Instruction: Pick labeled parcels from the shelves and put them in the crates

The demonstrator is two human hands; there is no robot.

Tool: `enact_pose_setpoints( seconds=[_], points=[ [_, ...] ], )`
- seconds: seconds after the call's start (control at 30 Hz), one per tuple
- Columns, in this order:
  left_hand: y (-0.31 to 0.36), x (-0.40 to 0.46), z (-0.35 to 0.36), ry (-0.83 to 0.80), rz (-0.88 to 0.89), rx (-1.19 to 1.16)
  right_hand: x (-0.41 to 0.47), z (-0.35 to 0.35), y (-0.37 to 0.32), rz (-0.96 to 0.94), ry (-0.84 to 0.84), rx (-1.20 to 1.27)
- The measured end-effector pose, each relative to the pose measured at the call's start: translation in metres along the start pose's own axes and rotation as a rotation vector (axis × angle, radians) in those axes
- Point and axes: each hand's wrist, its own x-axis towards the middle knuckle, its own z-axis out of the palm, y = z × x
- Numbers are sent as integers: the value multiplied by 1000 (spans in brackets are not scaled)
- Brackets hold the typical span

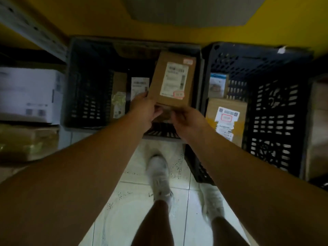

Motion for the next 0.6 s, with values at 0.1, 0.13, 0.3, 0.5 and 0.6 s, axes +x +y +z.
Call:
enact_pose_setpoints(
  seconds=[0.1, 0.13, 0.3, 0.5, 0.6],
  points=[
    [0, 12, 15, -75, -58, 37, 6, -6, -10, -23, -11, -13],
    [-1, 11, 17, -111, -78, 36, 5, -9, -13, -44, -26, -43],
    [3, -19, 13, -143, -101, 108, -13, -21, -10, -91, -60, -32],
    [-12, -97, -26, -2, -104, 9, -82, -5, -1, -52, -42, -211],
    [-32, -148, -59, 86, -123, -161, -112, 1, 12, 3, -64, -331]
  ],
)
